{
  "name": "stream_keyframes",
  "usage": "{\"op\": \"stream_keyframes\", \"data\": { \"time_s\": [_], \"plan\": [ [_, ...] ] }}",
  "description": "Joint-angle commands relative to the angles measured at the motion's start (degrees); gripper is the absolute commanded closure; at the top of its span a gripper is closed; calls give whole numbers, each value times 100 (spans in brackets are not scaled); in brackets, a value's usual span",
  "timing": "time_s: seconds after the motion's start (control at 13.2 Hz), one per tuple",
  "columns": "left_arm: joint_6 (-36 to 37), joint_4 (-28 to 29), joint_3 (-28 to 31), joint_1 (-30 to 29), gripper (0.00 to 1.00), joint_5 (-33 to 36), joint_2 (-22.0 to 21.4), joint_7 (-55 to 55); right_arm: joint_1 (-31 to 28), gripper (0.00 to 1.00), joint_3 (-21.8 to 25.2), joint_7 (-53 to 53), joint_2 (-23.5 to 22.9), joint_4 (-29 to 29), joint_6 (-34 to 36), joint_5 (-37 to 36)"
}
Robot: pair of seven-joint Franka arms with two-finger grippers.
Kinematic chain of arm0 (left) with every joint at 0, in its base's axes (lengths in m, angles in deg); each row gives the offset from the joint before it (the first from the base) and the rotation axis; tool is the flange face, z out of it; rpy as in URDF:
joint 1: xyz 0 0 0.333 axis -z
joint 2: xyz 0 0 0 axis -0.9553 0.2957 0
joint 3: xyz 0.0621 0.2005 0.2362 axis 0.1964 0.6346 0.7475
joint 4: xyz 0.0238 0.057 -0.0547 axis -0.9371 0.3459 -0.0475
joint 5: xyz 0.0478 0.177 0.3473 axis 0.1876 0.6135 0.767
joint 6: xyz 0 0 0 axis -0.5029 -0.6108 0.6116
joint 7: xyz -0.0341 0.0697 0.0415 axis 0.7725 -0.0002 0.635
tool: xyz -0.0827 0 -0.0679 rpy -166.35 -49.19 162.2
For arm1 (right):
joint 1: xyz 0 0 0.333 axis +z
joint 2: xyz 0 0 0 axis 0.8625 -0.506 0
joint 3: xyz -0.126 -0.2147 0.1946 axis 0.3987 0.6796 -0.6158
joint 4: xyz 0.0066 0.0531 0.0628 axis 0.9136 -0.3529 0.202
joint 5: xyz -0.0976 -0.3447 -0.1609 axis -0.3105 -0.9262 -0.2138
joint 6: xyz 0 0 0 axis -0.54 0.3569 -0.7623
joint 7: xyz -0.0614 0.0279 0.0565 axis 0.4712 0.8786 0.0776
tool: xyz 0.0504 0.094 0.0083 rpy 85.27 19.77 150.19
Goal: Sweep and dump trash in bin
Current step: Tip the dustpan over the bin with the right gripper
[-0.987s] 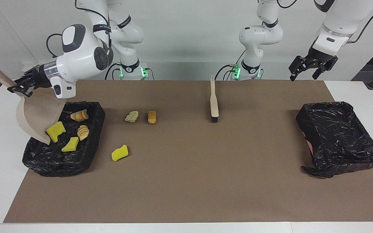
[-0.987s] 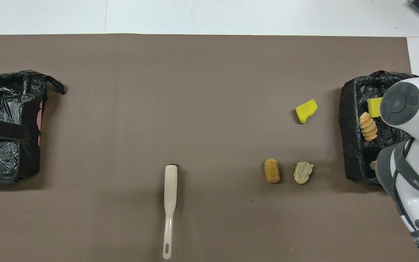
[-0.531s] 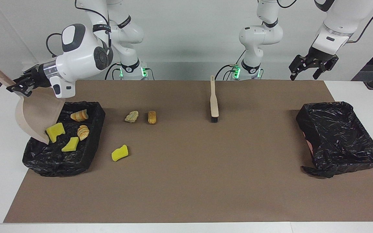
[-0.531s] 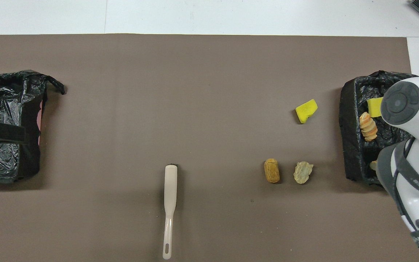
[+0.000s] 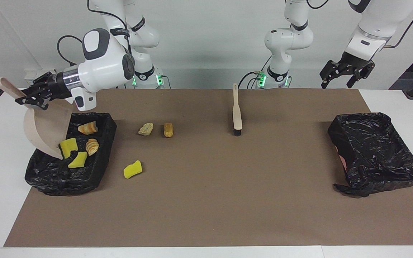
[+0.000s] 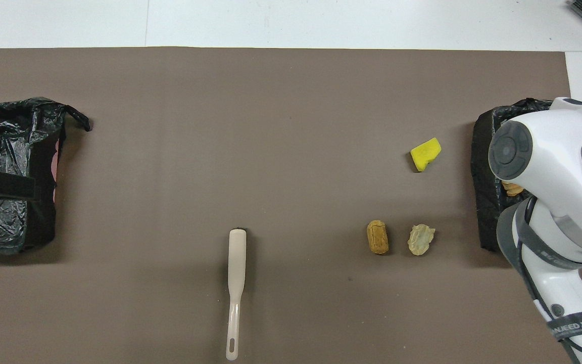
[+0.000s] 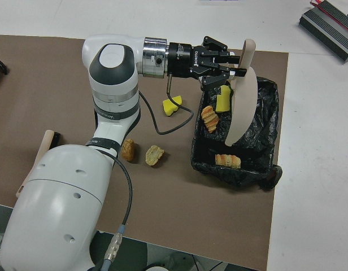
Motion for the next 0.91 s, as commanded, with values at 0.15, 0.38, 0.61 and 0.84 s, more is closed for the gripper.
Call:
{"op": "stream_keyframes", "data": {
  "time_s": [0.15, 0.38, 0.61, 0.84],
  "plan": [
    [134, -33, -49, -67, 0, 78, -50, -51, 2, 100, -35, -454, 6, -46, 110, -484],
    [134, -33, -49, -76, 0, 78, -50, -51, 3, 100, -35, -684, -11, -11, 136, -361],
    [134, -33, -49, -76, 0, 78, -50, -51, 2, 100, -44, -771, -55, 33, 127, -317],
    [134, -33, -49, -76, 0, 78, -50, -51, -15, 100, -105, -1882, -335, 427, 49, -133]
  ]
}}
